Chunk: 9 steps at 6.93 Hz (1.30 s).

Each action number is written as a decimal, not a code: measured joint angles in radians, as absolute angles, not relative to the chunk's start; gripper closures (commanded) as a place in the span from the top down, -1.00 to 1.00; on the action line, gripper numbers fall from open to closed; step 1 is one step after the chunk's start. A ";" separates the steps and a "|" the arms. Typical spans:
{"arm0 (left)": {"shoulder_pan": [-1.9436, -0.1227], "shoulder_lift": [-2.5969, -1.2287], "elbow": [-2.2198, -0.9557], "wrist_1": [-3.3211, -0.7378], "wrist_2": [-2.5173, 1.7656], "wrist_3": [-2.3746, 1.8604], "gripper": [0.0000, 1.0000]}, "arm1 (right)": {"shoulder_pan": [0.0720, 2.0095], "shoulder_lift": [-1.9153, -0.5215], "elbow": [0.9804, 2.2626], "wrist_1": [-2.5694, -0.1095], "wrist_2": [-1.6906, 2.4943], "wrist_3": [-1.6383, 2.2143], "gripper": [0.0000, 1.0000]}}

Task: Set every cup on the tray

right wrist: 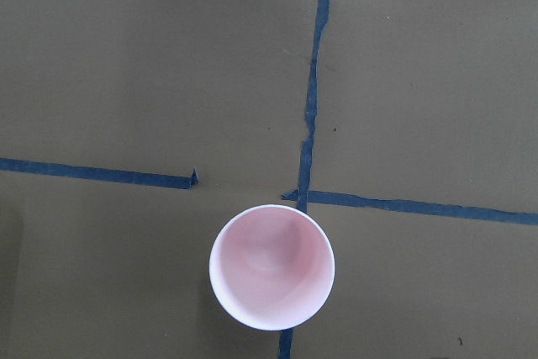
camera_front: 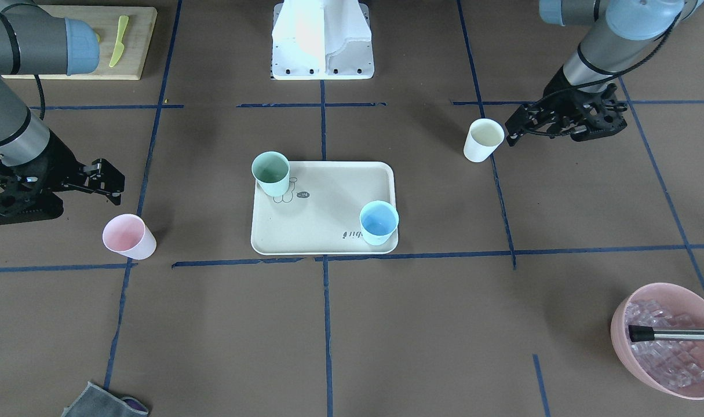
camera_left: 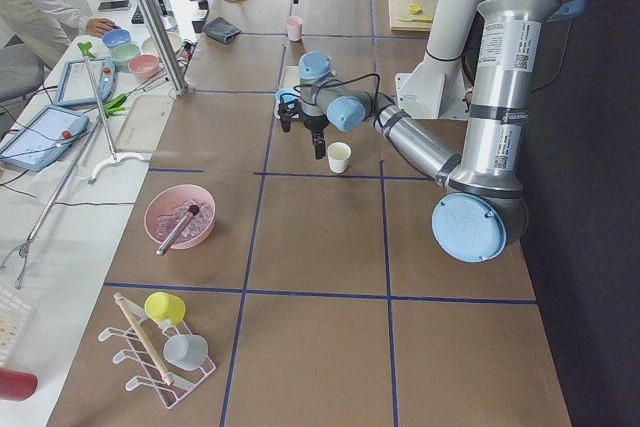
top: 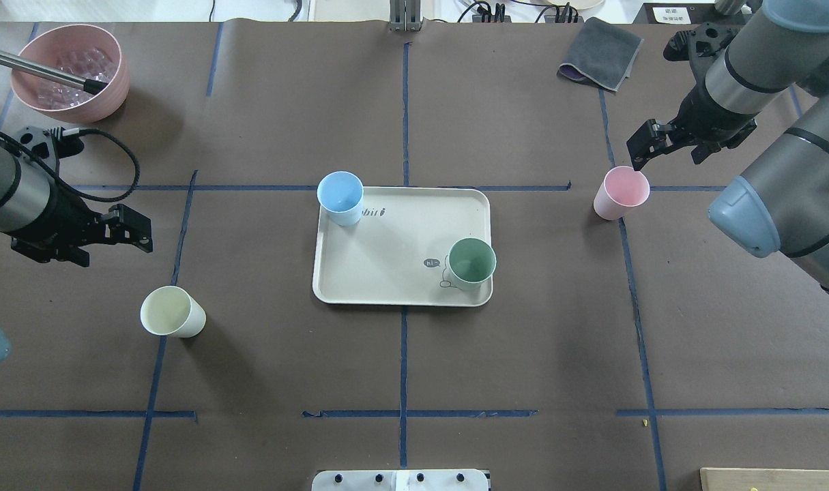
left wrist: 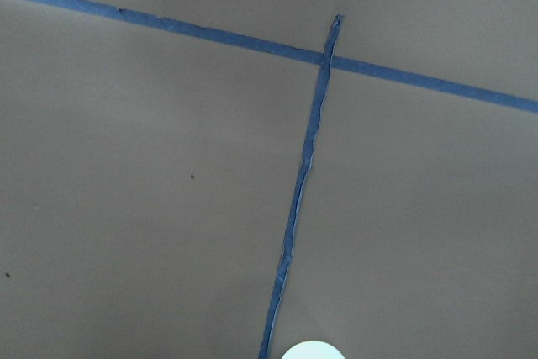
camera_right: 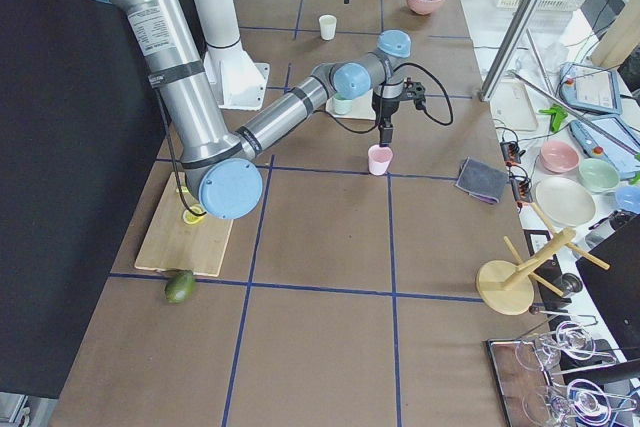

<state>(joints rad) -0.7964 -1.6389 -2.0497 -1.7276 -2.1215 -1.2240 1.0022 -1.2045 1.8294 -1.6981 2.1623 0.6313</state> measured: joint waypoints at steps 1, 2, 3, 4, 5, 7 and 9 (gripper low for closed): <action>-0.733 -1.624 -2.052 -1.769 -2.081 -1.290 0.99 | 1.002 -1.205 1.829 -1.698 2.163 0.631 1.00; -0.683 -1.617 -2.050 -1.793 -2.054 -1.335 0.98 | 1.002 -1.206 1.829 -1.698 2.163 0.632 1.00; -0.657 -1.614 -2.046 -1.801 -2.038 -1.354 0.97 | 1.002 -1.206 1.829 -1.697 2.164 0.632 1.00; -0.647 -1.608 -2.040 -1.804 -2.031 -1.359 0.97 | 1.002 -1.206 1.829 -1.697 2.164 0.632 1.00; -0.643 -1.598 -2.035 -1.805 -2.029 -1.358 0.97 | 1.002 -1.206 1.829 -1.697 2.164 0.632 1.00; -0.638 -1.579 -2.032 -1.805 -2.029 -1.356 0.26 | 1.002 -1.207 1.830 -1.697 2.164 0.632 1.00; -0.630 -1.578 -2.029 -1.805 -2.031 -1.363 -0.60 | 1.002 -1.207 1.832 -1.697 2.164 0.632 1.00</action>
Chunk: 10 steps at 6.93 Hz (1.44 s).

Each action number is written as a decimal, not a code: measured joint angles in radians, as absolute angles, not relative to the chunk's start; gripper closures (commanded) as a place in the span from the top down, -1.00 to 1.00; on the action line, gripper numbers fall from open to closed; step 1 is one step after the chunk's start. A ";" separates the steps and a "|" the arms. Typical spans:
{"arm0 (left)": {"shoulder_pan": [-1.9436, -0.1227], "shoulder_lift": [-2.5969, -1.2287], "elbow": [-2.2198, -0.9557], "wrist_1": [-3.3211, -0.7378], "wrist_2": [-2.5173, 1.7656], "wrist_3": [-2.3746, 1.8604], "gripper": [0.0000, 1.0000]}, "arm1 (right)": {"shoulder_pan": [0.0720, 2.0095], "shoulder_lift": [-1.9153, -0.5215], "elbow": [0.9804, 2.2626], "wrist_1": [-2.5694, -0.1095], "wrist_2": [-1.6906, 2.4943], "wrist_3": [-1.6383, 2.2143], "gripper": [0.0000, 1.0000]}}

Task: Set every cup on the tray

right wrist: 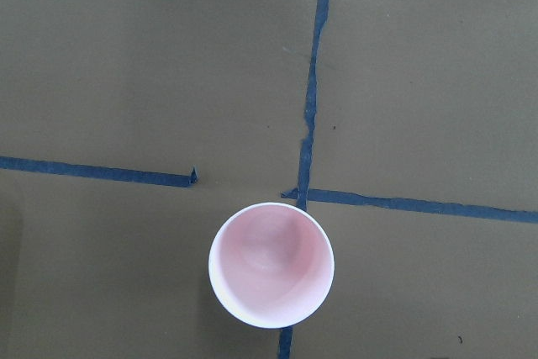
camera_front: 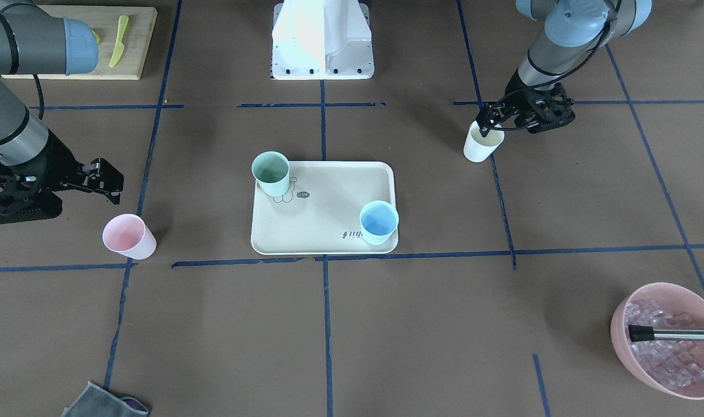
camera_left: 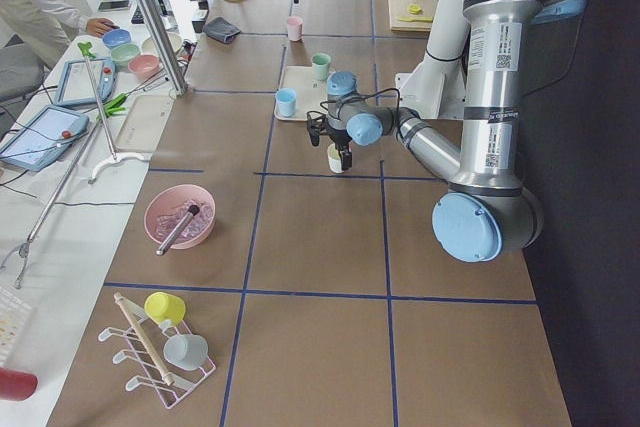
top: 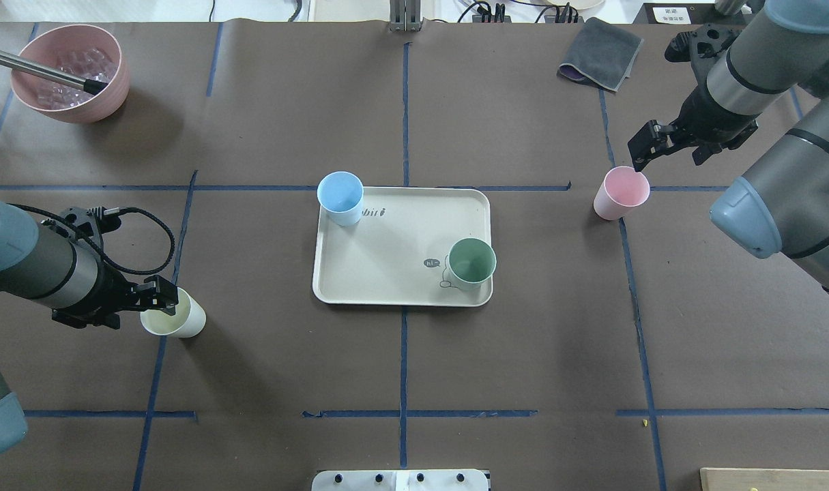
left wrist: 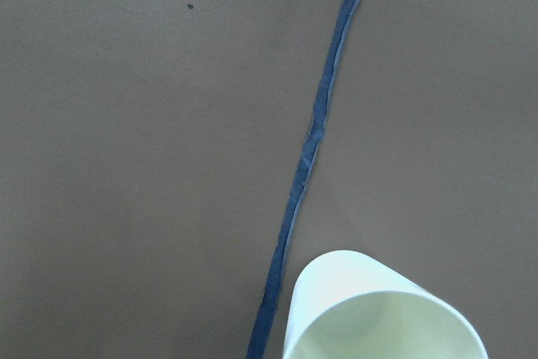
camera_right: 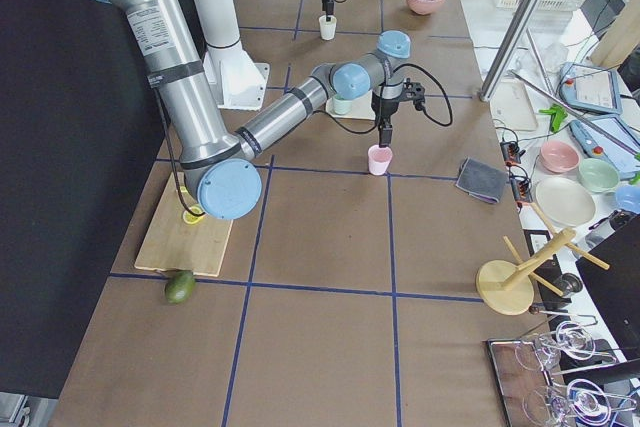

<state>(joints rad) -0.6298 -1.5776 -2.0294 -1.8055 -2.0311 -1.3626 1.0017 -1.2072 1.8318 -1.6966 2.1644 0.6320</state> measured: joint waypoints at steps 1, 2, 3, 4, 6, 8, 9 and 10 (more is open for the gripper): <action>-0.628 -1.580 -2.027 -1.805 -2.035 -1.364 -0.62 | 1.002 -1.207 1.832 -1.697 2.164 0.632 1.00; -0.628 -1.583 -2.021 -1.806 -2.036 -1.363 -0.92 | 1.002 -1.207 1.833 -1.697 2.164 0.632 1.00; -0.627 -1.586 -2.013 -1.807 -2.037 -1.362 -1.00 | 1.002 -1.207 1.833 -1.697 2.164 0.632 1.00; -0.628 -1.588 -2.016 -1.807 -2.039 -1.362 -1.00 | 1.002 -1.207 1.833 -1.697 2.164 0.632 1.00; -0.632 -1.598 -2.048 -1.796 -2.041 -1.362 -1.00 | 1.002 -1.207 1.833 -1.697 2.164 0.632 1.00; -0.646 -1.705 -2.060 -1.701 -2.038 -1.365 -1.00 | 1.002 -1.207 1.833 -1.697 2.163 0.632 1.00; -0.651 -1.814 -2.040 -1.613 -2.034 -1.370 -1.00 | 1.002 -1.206 1.833 -1.697 2.163 0.632 1.00; -0.654 -1.918 -1.990 -1.560 -2.032 -1.392 -1.00 | 1.002 -1.206 1.832 -1.697 2.163 0.632 1.00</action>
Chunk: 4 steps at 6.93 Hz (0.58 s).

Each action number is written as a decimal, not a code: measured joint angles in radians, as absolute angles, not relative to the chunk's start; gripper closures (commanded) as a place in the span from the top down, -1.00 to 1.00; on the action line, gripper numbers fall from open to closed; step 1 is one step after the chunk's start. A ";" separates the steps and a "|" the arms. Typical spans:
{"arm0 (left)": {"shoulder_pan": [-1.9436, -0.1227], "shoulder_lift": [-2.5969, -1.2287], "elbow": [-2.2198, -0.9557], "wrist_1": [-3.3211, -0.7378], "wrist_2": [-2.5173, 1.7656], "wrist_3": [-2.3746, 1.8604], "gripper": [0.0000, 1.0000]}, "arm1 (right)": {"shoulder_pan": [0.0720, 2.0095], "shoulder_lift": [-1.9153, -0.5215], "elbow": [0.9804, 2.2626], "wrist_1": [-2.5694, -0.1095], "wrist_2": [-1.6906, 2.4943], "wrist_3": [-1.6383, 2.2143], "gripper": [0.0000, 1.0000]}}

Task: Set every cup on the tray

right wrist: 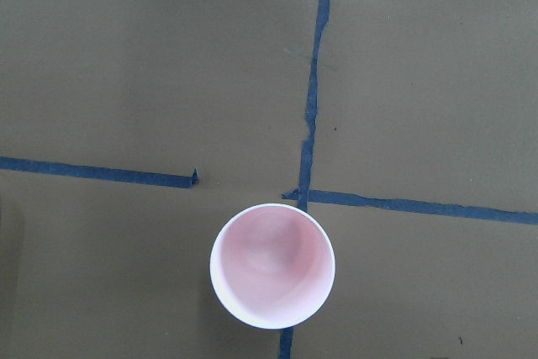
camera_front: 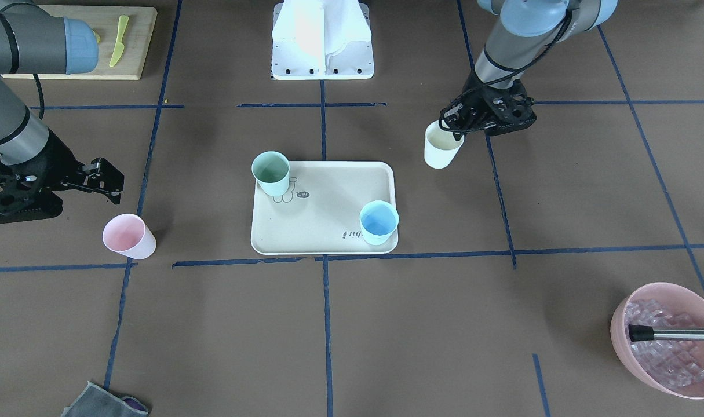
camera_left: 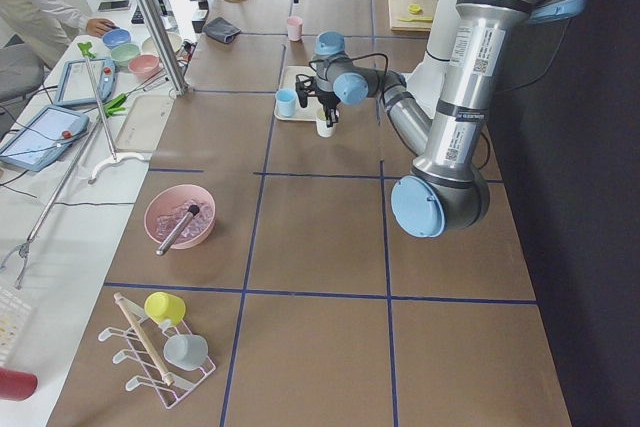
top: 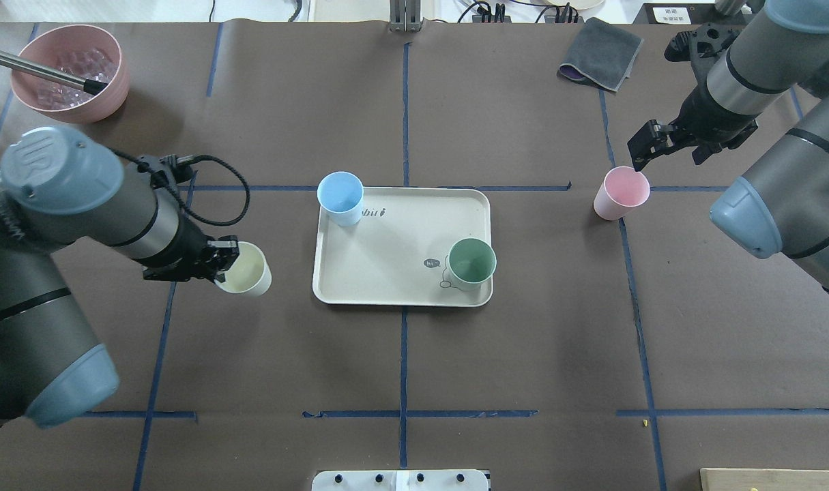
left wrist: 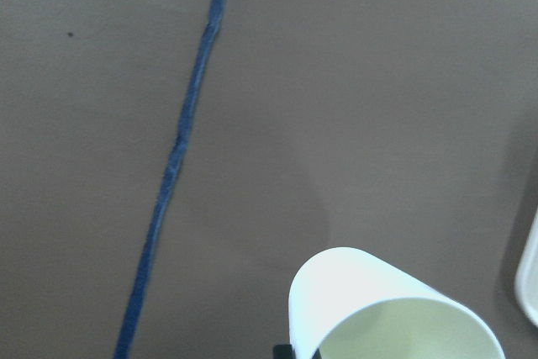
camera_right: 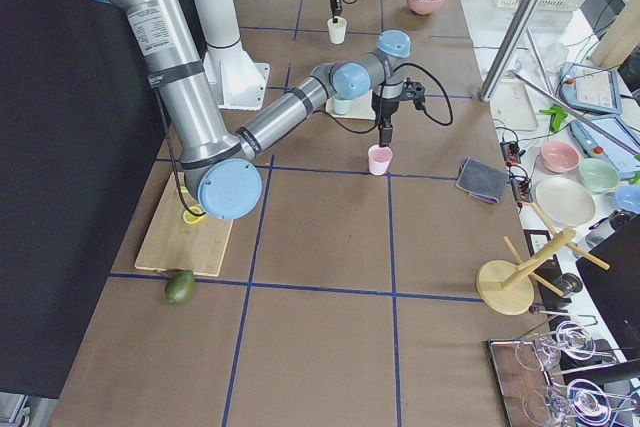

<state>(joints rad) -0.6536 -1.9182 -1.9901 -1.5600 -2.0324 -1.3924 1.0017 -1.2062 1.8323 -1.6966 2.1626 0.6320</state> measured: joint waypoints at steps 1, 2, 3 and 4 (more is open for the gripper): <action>-0.654 -2.007 -1.925 -1.542 -2.031 -1.426 -1.00 | 1.002 -1.207 1.831 -1.697 2.162 0.632 1.00; -0.655 -2.073 -1.866 -1.537 -2.031 -1.443 -1.00 | 1.002 -1.207 1.831 -1.697 2.162 0.632 1.00; -0.655 -2.120 -1.822 -1.537 -2.031 -1.451 -1.00 | 1.002 -1.206 1.831 -1.697 2.161 0.632 1.00; -0.651 -2.155 -1.783 -1.539 -2.032 -1.457 -1.00 | 1.002 -1.206 1.831 -1.697 2.161 0.632 1.00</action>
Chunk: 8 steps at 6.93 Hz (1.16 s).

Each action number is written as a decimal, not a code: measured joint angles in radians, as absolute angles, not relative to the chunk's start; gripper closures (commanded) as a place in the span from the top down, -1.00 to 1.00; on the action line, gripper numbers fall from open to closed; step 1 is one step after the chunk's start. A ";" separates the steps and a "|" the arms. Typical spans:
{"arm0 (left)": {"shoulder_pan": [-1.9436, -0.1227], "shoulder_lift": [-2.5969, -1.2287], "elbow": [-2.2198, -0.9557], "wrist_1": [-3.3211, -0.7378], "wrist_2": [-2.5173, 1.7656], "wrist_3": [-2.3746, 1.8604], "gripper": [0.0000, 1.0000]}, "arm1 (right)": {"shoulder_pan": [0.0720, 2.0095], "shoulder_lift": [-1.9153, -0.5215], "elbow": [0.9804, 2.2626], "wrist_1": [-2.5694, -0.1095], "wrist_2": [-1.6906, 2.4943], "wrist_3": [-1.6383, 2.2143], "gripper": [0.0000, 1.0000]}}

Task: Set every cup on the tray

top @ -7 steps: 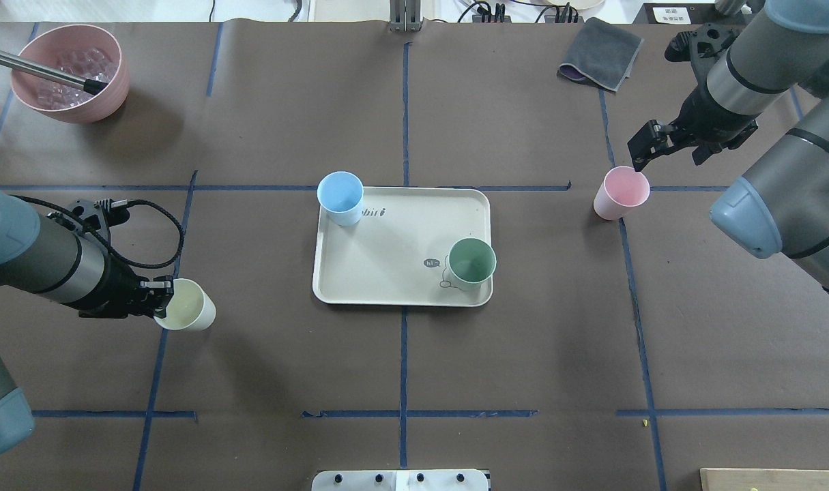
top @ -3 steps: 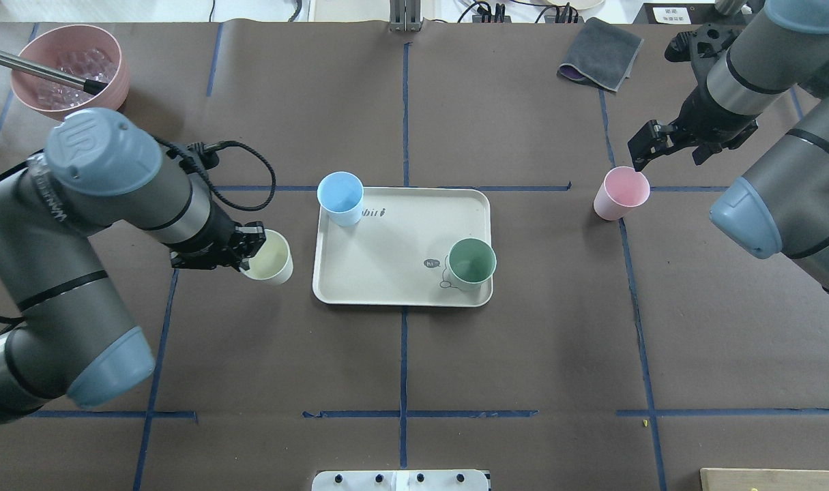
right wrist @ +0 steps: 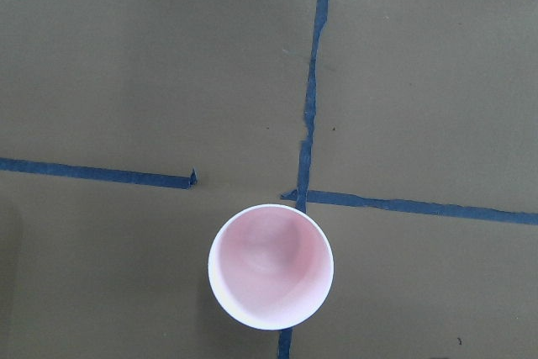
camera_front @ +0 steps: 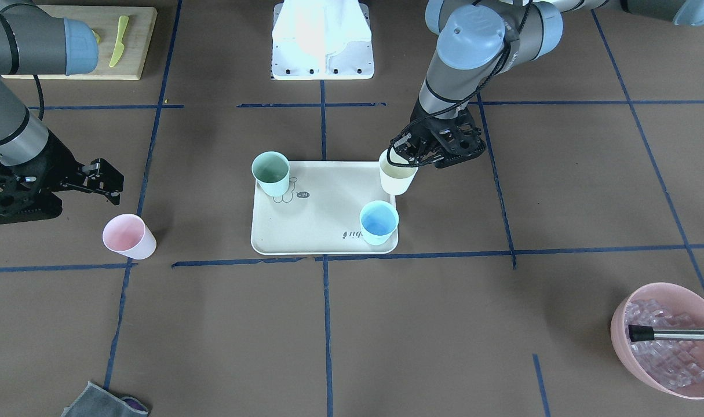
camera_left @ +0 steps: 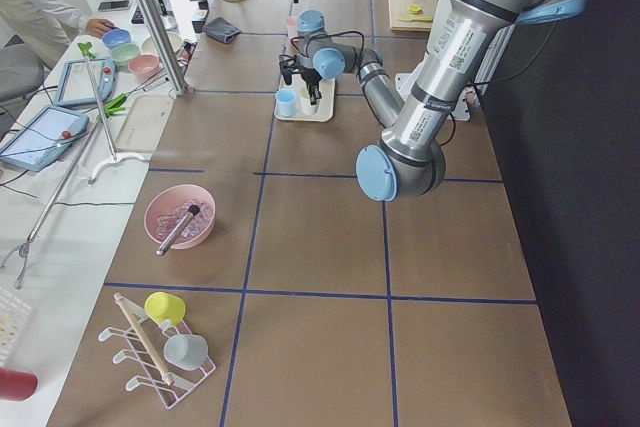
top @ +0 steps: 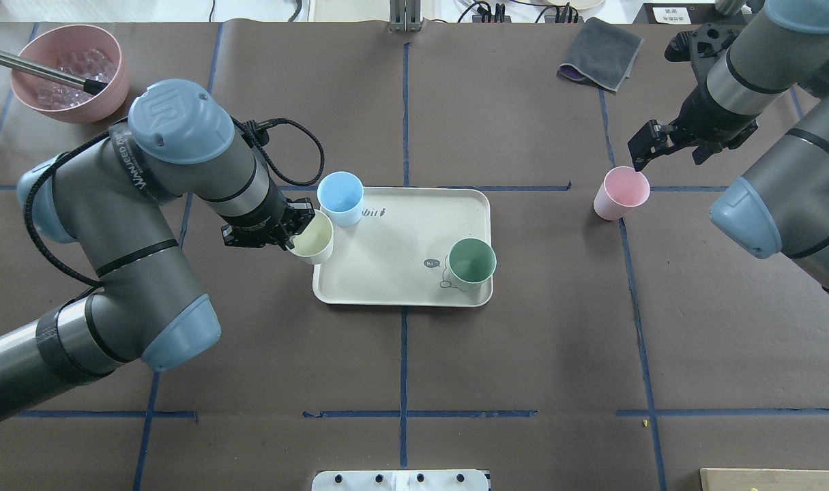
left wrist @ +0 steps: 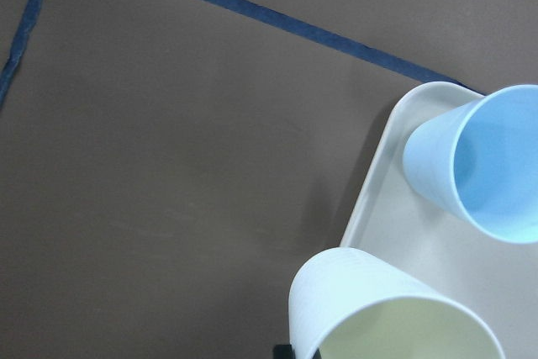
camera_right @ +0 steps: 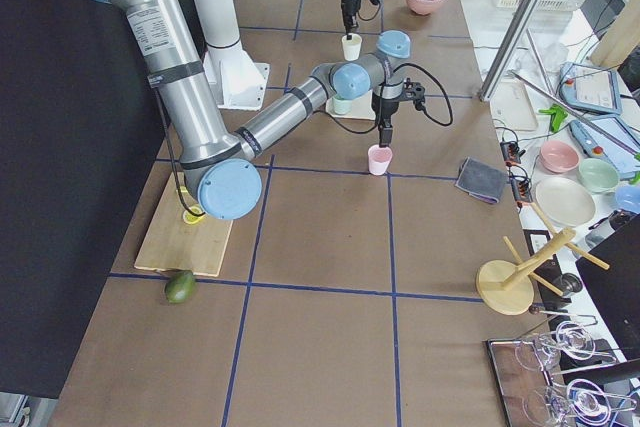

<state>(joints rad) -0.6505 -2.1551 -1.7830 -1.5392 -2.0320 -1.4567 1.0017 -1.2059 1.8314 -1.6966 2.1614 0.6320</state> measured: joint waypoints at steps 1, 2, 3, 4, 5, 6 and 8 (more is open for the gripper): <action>-0.644 -2.179 -1.741 -1.563 -2.032 -1.475 -0.89 | 1.002 -1.206 1.832 -1.697 2.161 0.632 1.00; -0.639 -2.192 -1.697 -1.614 -2.032 -1.507 -0.10 | 1.002 -1.206 1.832 -1.697 2.161 0.632 1.00; -0.636 -2.198 -1.666 -1.660 -2.034 -1.534 0.96 | 1.002 -1.206 1.832 -1.697 2.161 0.633 1.00; -0.637 -2.199 -1.658 -1.680 -2.036 -1.547 0.99 | 1.002 -1.206 1.832 -1.697 2.161 0.633 1.00; -0.639 -2.199 -1.660 -1.684 -2.039 -1.552 0.99 | 1.002 -1.206 1.832 -1.697 2.161 0.633 1.00; -0.646 -2.196 -1.672 -1.680 -2.040 -1.552 0.99 | 1.002 -1.206 1.831 -1.697 2.161 0.633 1.00; -0.703 -2.188 -1.740 -1.604 -2.088 -1.523 0.99 | 1.004 -1.209 1.822 -1.690 2.160 0.626 1.00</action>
<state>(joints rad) -0.7034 -2.1884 -1.7399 -1.6040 -2.0879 -1.5225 1.0037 -1.2094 1.8216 -1.6902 2.1596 0.6264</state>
